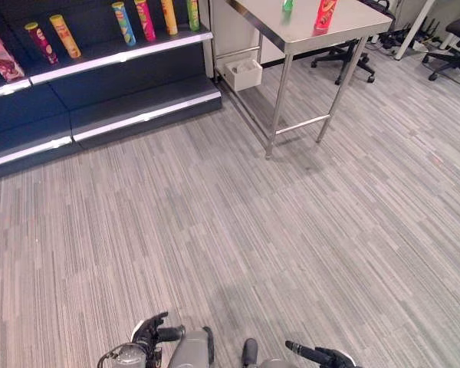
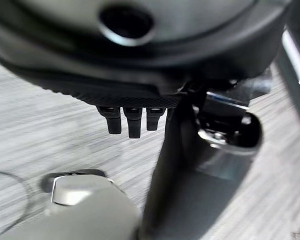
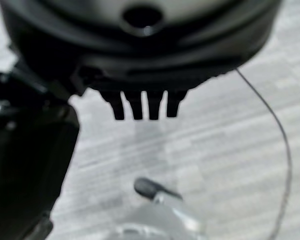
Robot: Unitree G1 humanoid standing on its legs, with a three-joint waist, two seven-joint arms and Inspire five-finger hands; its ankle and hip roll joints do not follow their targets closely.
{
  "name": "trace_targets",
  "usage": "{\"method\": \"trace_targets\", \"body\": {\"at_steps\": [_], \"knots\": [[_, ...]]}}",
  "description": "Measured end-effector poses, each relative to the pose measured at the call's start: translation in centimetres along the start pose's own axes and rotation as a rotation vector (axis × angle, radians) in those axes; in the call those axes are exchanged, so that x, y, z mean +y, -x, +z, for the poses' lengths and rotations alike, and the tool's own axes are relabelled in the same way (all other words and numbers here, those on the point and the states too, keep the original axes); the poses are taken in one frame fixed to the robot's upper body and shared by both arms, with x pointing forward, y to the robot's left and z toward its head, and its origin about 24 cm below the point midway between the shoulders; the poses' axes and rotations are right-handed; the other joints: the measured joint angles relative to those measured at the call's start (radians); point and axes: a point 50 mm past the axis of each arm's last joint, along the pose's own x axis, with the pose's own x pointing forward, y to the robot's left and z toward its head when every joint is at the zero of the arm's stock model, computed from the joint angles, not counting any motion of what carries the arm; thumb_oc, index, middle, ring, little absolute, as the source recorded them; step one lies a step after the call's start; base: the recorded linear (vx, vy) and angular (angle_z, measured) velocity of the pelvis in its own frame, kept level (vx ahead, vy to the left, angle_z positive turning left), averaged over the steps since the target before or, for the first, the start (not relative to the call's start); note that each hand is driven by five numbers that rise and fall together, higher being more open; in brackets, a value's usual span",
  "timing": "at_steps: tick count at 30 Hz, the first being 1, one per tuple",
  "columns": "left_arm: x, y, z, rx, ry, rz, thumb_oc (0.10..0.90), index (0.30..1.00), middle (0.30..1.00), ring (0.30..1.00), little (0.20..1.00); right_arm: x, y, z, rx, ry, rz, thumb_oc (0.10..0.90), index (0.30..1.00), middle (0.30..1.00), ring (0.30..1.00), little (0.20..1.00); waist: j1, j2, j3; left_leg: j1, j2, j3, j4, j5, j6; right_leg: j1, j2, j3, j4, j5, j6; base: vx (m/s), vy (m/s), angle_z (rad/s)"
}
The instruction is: Put the goods on the table back onto the shelves and tidy them up.
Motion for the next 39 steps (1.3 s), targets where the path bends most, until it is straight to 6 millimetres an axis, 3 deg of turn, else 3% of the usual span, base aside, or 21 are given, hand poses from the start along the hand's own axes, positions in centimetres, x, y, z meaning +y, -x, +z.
{"method": "trace_targets", "body": {"at_steps": [1, 2, 3, 4, 5, 8, 10, 11, 12, 13, 15, 17, 19, 23, 26, 28, 29, 32, 34, 37, 39], "knots": [[0.4, -0.3, 1.2, -0.026, -0.008, 0.021, 0.8, 0.9, 0.9, 0.9, 0.9, -0.3, -0.1, 1.0, -0.026, 0.002, -0.012, 0.8, 0.9, 0.9, 0.9, 0.9, -0.001, -0.005, 0.026, -0.094, 0.014, 0.0, 0.125, 0.041, 0.014, 0.003, 0.019, -0.013, 0.005, -0.014, 0.0, 0.39, 0.005, 0.26], [1.1, -0.3, 1.5, -0.034, -0.015, 0.049, 0.8, 0.9, 0.9, 0.9, 0.9, -0.4, -0.2, 1.7, -0.042, 0.004, -0.021, 0.8, 0.9, 0.9, 0.9, 0.9, 0.005, -0.021, 0.04, -0.127, 0.029, 0.062, 0.069, -0.029, 0.095, 0.012, 0.032, -0.013, -0.019, -0.019, 0.031, 0.56, 0.123, -0.42], [0.5, 0.2, -0.3, 0.002, 0.002, 0.045, 0.8, 0.9, 0.9, 0.9, 0.9, -1.8, -0.2, 2.3, -0.066, 0.017, -0.059, 0.8, 0.9, 0.9, 0.9, 0.9, 0.041, 0.0, 0.024, -0.019, 0.06, 0.12, -0.62, -0.066, 0.109, 0.044, -0.012, -0.067, -0.015, -0.094, 0.14, 0.64, 0.171, -0.36], [0.0, 0.3, -1.4, 0.051, 0.008, 0.039, 0.8, 0.9, 0.9, 0.9, 0.9, -2.3, -0.1, 2.6, -0.076, 0.028, -0.078, 0.8, 0.9, 0.9, 0.9, 0.9, 0.019, 0.032, 0.042, 0.016, 0.063, 0.11, -0.767, -0.068, 0.101, 0.126, 0.036, -0.072, -0.105, -0.07, 0.105, 0.8, 0.232, -0.34], [-0.4, 0.5, -2.1, 0.079, 0.005, 0.027, 0.8, 0.9, 0.9, 0.9, 0.9, -2.7, 0.0, 2.0, -0.066, 0.045, -0.089, 0.8, 0.9, 0.9, 0.9, 0.9, 0.02, 0.055, 0.029, 0.007, 0.064, 0.092, -0.816, -0.072, 0.09, 0.151, 0.062, -0.059, -0.144, -0.056, 0.133, 0.52, 0.153, 0.09], [-0.4, 1.4, -4.7, 0.149, 0.033, 0.04, 0.8, 0.9, 0.9, 0.9, 0.9, -2.7, 0.1, 0.9, -0.03, 0.069, -0.084, 0.8, 0.9, 0.9, 0.9, 0.9, 0.067, 0.06, 0.018, 0.034, 0.077, 0.15, -0.791, -0.098, 0.098, 0.23, 0.095, 0.014, -0.174, -0.071, 0.107, 0.37, 0.142, -0.62], [-0.2, 2.0, -6.3, 0.188, 0.03, 0.041, 0.8, 0.9, 0.9, 0.9, 0.9, -2.4, 0.2, 0.5, -0.029, 0.077, -0.074, 0.8, 0.9, 0.9, 0.9, 0.9, 0.063, 0.041, -0.019, 0.041, 0.021, 0.154, -0.728, -0.076, 0.132, 0.272, 0.087, 0.046, -0.186, -0.082, 0.125, 0.45, 0.179, -0.43], [0.2, 2.2, -6.8, 0.207, 0.026, 0.051, 0.8, 0.9, 0.9, 0.9, 0.9, -2.0, 0.1, 0.0, -0.011, 0.069, -0.063, 0.8, 0.9, 0.9, 0.9, 0.9, 0.071, 0.0, -0.02, 0.099, -0.042, 0.176, -0.73, -0.069, 0.144, 0.316, 0.052, 0.093, -0.186, -0.106, 0.163, 0.27, 0.112, -0.74], [0.4, 3.0, -8.6, 0.257, 0.044, 0.072, 0.8, 0.9, 0.9, 0.9, 0.9, -1.4, 0.3, -1.2, 0.022, 0.081, -0.049, 0.8, 0.9, 0.9, 0.9, 0.9, 0.069, -0.004, -0.081, 0.161, -0.055, 0.157, -0.761, 0.017, 0.292, 0.319, 0.068, 0.128, -0.138, -0.112, 0.202, 0.58, 0.301, -0.73], [1.4, 2.4, -7.3, 0.225, 0.026, 0.086, 0.8, 0.9, 0.9, 0.9, 0.9, 0.1, 0.2, -0.9, 0.005, 0.097, -0.003, 0.8, 0.9, 0.9, 0.9, 0.9, 0.061, -0.056, -0.092, 0.205, -0.069, 0.154, -0.794, 0.02, 0.32, 0.283, 0.02, 0.109, -0.035, -0.129, 0.261, 0.64, 0.372, -0.61], [2.0, 1.5, -5.2, 0.18, 0.042, 0.104, 0.8, 0.9, 0.9, 0.9, 0.9, 1.3, 0.1, -0.4, -0.005, 0.115, 0.033, 0.8, 0.9, 0.9, 0.9, 0.9, 0.058, -0.095, -0.103, 0.233, -0.084, 0.169, -0.75, -0.026, 0.327, 0.206, -0.005, 0.119, 0.195, -0.118, 0.28, 0.26, 0.232, -0.09], [1.7, 0.7, -2.6, 0.093, 0.034, 0.087, 0.8, 0.9, 0.9, 0.9, 0.9, 1.5, 0.1, 0.2, -0.028, 0.12, 0.043, 0.8, 0.9, 0.9, 0.9, 0.9, 0.054, -0.083, -0.103, 0.276, -0.078, 0.172, -0.759, -0.033, 0.337, 0.075, -0.034, 0.058, 0.501, -0.043, 0.312, 0.14, 0.18, 0.11], [1.1, 0.3, -0.4, -0.001, 0.041, 0.069, 0.8, 0.9, 0.9, 0.9, 0.9, 1.2, 0.0, 1.3, -0.064, 0.125, 0.036, 0.8, 0.9, 0.9, 0.9, 0.9, 0.059, -0.056, -0.099, 0.322, -0.068, 0.145, -0.746, -0.108, 0.36, -0.022, -0.102, 0.03, 0.664, -0.072, 0.308, 0.2, 0.174, -0.19], [0.4, -0.1, 1.0, -0.026, 0.034, 0.052, 0.8, 0.9, 0.9, 0.9, 0.9, 0.7, 0.0, 3.1, -0.141, 0.118, 0.024, 0.8, 0.9, 0.9, 0.9, 0.9, 0.013, 0.028, -0.081, 0.413, -0.064, 0.131, -0.764, -0.169, 0.343, -0.179, -0.264, -0.06, 0.716, -0.104, 0.29, 0.29, 0.045, -0.05], [0.0, -0.2, 0.9, -0.022, 0.039, 0.048, 0.8, 0.9, 0.9, 0.9, 0.9, 0.4, 0.0, 2.6, -0.119, 0.127, 0.017, 0.8, 0.9, 0.9, 0.9, 0.9, -0.019, 0.11, -0.058, 0.485, -0.018, 0.121, -0.792, -0.201, 0.292, -0.223, -0.25, -0.124, 0.287, -0.081, 0.293, 0.32, -0.11, 0.0], [0.5, -0.1, 0.3, 0.008, 0.038, 0.066, 0.8, 0.9, 0.9, 0.9, 0.9, 0.3, 0.0, 1.4, -0.071, 0.126, 0.015, 0.8, 0.9, 0.9, 0.9, 0.9, -0.044, 0.096, -0.049, 0.53, -0.013, 0.114, -0.793, -0.244, 0.258, -0.244, -0.208, -0.089, -0.057, 0.05, 0.322, 0.33, -0.097, 0.37], [1.7, 0.2, -1.1, 0.059, 0.035, 0.098, 0.8, 0.9, 0.9, 0.9, 0.9, 0.6, 0.2, -0.2, -0.026, 0.071, 0.013, 0.8, 0.9, 0.9, 0.9, 0.9, -0.082, -0.004, -0.064, 0.613, -0.021, 0.069, -0.809, -0.319, 0.194, -0.284, -0.181, -0.01, -0.183, 0.154, 0.325, 0.42, -0.184, 0.69], [-0.3, 0.0, -0.9, 0.053, 0.032, 0.042, 0.8, 0.9, 0.9, 0.9, 0.9, -0.8, 0.2, -0.8, 0.012, 0.095, -0.021, 0.8, 0.9, 0.9, 0.9, 0.9, -0.083, 0.009, -0.069, 0.625, 0.058, 0.092, -0.769, -0.312, 0.141, -0.25, -0.091, -0.014, -0.152, 0.222, 0.293, 0.37, -0.262, 0.71], [-1.6, 0.0, -0.5, 0.027, 0.017, -0.005, 0.8, 0.9, 0.9, 0.9, 0.9, -0.9, 0.5, -2.8, 0.08, 0.094, -0.023, 0.8, 0.9, 0.9, 0.9, 0.9, -0.089, -0.021, -0.075, 0.623, 0.088, 0.069, -0.642, -0.305, 0.111, -0.154, -0.07, -0.038, -0.18, 0.267, 0.219, 0.22, -0.256, 0.92], [-2.1, 0.3, -1.0, 0.024, 0.03, -0.016, 0.8, 0.9, 0.9, 0.9, 0.9, -1.3, 0.5, -2.7, 0.069, 0.086, -0.035, 0.8, 0.9, 0.9, 0.9, 0.9, -0.046, -0.04, -0.084, 0.428, 0.123, 0.079, -0.23, -0.245, 0.016, -0.108, -0.065, -0.124, -0.164, 0.19, 0.183, 0.1, -0.151, -0.06], [-2.4, 0.6, -1.9, 0.043, 0.06, -0.024, 0.8, 0.9, 0.9, 0.9, 0.9, -2.2, 0.5, -2.2, 0.06, 0.09, -0.066, 0.8, 0.9, 0.9, 0.9, 0.9, -0.031, -0.012, -0.077, 0.255, 0.128, -0.001, 0.118, -0.212, -0.034, -0.088, -0.037, -0.127, -0.131, 0.181, 0.074, 0.18, -0.087, -0.22]]}}
